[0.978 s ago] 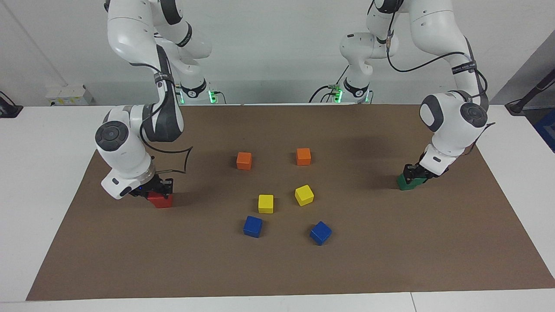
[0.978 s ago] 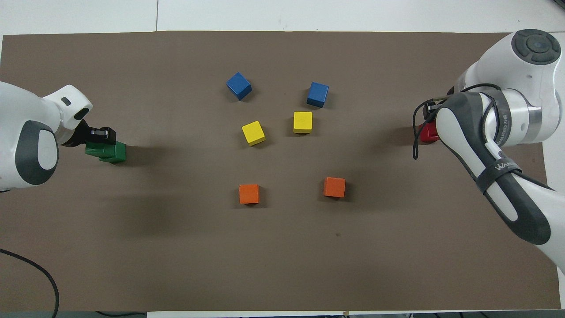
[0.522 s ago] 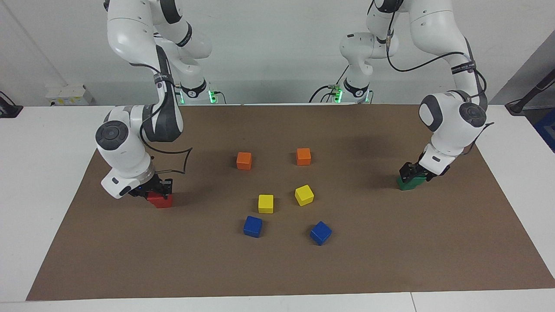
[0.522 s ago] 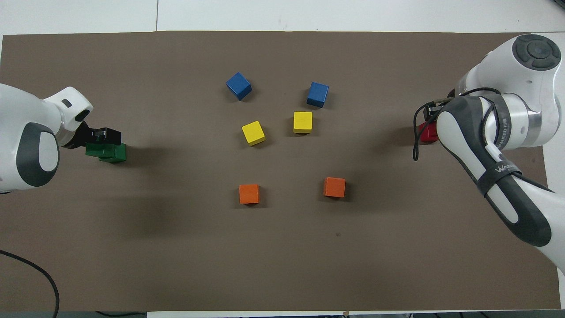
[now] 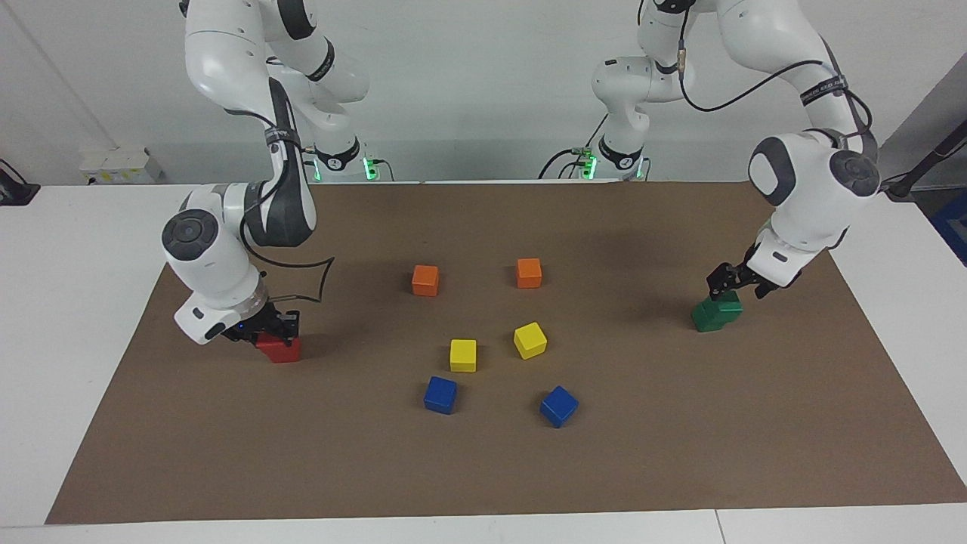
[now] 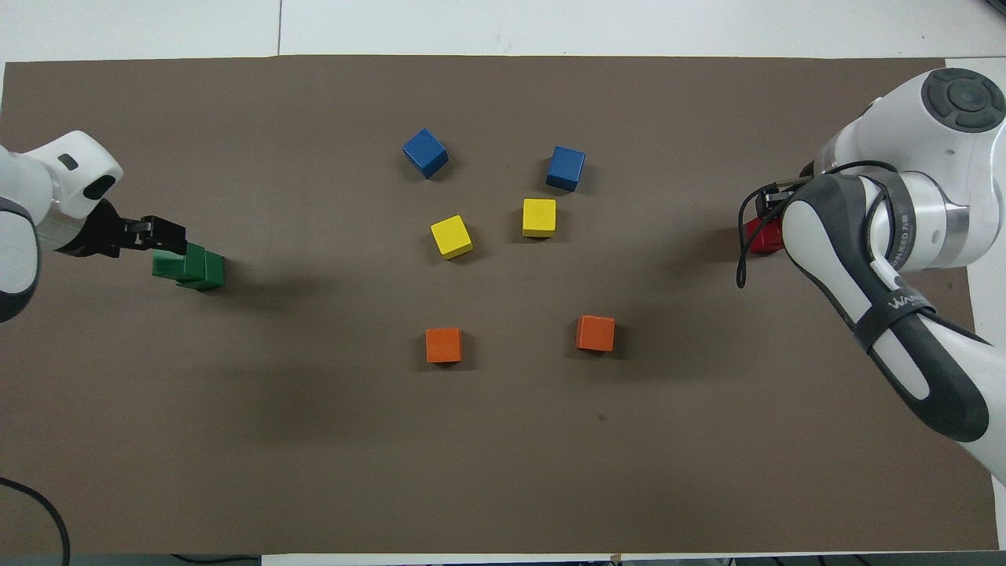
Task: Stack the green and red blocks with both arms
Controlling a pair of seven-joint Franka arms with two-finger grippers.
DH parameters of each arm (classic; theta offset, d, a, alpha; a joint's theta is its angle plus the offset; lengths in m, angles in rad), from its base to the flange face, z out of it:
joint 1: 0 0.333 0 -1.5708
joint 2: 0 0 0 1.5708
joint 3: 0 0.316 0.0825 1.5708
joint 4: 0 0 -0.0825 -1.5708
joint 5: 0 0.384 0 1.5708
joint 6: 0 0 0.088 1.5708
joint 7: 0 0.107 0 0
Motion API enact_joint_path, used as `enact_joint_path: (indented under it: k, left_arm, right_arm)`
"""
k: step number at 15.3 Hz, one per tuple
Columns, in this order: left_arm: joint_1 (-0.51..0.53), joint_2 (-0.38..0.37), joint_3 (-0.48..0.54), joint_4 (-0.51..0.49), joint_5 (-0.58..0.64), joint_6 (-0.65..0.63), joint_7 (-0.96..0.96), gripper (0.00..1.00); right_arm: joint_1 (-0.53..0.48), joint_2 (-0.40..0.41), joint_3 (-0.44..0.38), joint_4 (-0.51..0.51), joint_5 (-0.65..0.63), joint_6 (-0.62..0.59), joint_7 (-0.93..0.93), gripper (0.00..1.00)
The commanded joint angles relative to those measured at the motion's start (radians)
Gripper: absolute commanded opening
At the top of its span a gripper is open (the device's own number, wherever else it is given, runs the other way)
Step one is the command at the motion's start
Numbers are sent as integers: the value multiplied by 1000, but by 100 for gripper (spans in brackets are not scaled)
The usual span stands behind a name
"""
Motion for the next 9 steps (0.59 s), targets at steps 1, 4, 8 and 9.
enact_joint_path:
  k: [1, 4, 8, 9]
  left_arm:
    - [1, -67, -1, 71, -5, -151, 0, 100]
    - [-4, -145, 1, 87, -3, -233, -1, 100]
    - [10, -196, -2, 74, -3, -279, -6, 100]
    - [27, -200, -5, 70, -3, -278, -2, 100]
  right_arm:
    - [-16, -29, 12, -46, 36, 40, 29, 0]
    - [-17, -32, 12, -62, 44, 65, 26, 0]
    - [-16, -32, 12, -65, 75, 80, 32, 51]
    - [-17, -34, 12, -71, 79, 80, 31, 90]
